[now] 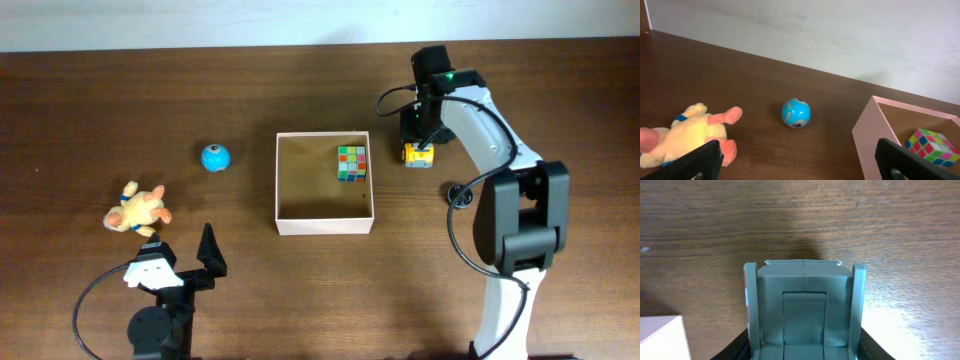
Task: Pack container
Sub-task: 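Lift the truck and carry it with the right gripper toward the box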
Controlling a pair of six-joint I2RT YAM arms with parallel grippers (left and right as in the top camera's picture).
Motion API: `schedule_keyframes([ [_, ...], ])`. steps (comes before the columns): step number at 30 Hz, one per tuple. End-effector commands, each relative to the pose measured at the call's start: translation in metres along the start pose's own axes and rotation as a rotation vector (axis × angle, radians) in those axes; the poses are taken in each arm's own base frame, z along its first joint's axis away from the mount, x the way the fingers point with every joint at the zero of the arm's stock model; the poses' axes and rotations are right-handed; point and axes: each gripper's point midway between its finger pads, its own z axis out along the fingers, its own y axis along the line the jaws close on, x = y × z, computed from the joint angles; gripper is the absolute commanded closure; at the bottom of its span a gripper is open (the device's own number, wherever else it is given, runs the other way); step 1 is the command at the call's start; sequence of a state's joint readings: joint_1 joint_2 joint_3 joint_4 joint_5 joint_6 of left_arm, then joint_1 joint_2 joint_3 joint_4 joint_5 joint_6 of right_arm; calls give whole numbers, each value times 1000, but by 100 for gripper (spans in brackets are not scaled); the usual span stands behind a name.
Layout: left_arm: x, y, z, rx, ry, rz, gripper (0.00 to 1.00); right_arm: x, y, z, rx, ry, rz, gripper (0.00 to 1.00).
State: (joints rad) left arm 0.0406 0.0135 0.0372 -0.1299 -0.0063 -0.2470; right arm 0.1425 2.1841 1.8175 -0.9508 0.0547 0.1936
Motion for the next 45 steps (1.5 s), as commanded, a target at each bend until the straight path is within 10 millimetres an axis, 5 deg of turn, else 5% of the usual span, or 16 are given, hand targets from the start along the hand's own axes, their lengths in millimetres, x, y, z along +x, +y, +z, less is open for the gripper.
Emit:
schedule_keyframes([
  [1, 1, -1, 0, 8, -3, 16, 1, -24, 9, -56, -45, -132, -33, 57],
  [7, 1, -1, 0, 8, -3, 16, 1, -31, 11, -95, -77, -210, -34, 57],
  [13, 1, -1, 0, 8, -3, 16, 1, -24, 37, -135, -215, -244, -83, 57],
  [24, 1, -1, 0, 8, -3, 16, 1, 21, 124, -188, -354, -259, -275, 57],
  [29, 1, -1, 0, 8, -3, 16, 1, 48, 172, -197, -403, -250, -382, 57],
  [37, 1, -1, 0, 8, -3, 16, 1, 63, 217, -197, -370, -283, -337, 57],
  [45, 1, -1, 0, 8, -3, 16, 1, 59, 232, -174, -292, -310, -254, 57],
])
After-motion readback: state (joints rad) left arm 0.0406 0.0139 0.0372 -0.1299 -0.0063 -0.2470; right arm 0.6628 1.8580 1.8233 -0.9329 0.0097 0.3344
